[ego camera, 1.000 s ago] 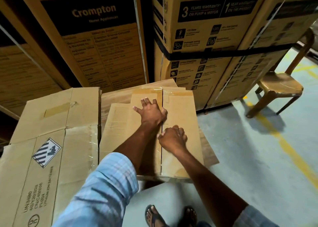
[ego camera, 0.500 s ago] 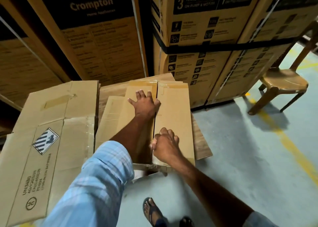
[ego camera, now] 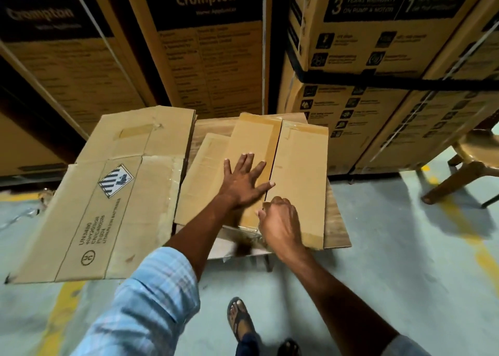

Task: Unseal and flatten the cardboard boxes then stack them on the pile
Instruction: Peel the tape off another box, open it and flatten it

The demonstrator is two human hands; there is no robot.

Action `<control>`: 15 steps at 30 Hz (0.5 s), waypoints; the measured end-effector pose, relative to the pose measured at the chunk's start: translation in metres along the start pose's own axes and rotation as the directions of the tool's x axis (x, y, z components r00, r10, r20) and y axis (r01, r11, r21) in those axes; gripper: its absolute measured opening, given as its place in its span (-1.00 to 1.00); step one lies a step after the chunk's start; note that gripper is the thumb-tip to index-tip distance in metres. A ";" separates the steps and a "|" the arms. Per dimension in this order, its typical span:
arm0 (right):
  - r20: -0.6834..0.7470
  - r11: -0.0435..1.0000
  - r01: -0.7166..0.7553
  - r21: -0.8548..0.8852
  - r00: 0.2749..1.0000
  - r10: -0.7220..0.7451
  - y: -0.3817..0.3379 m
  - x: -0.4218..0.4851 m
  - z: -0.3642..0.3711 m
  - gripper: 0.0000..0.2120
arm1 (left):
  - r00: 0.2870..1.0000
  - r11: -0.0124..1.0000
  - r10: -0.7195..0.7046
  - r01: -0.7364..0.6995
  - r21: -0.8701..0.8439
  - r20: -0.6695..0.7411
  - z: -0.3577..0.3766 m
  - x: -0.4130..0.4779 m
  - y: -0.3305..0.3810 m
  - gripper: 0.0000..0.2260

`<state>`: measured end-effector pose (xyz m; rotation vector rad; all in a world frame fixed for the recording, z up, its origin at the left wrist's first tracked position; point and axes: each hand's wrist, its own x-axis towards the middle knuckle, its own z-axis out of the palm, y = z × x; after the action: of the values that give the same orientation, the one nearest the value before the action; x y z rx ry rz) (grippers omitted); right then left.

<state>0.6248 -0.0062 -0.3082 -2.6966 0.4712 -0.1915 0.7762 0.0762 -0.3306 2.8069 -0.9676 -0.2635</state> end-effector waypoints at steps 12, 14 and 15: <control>0.016 0.988 -0.142 0.056 0.990 0.141 -0.008 0.008 0.004 -0.90 | 0.999 0.996 -0.048 0.047 -0.080 -0.019 0.010 -0.002 -0.008 -0.30; 0.043 0.982 -0.185 0.043 0.982 0.183 -0.013 0.008 0.007 -0.94 | 0.999 0.995 -0.044 0.042 -0.085 -0.022 0.010 -0.001 -0.008 -0.30; 0.046 0.978 -0.205 0.050 0.978 0.203 -0.014 0.006 0.009 -0.94 | 0.999 0.995 -0.038 0.035 -0.096 -0.021 0.011 -0.001 -0.009 -0.31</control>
<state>0.6367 0.0072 -0.3101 -2.5725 0.7148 -0.0900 0.7780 0.0827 -0.3426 2.7366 -0.8754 -0.2744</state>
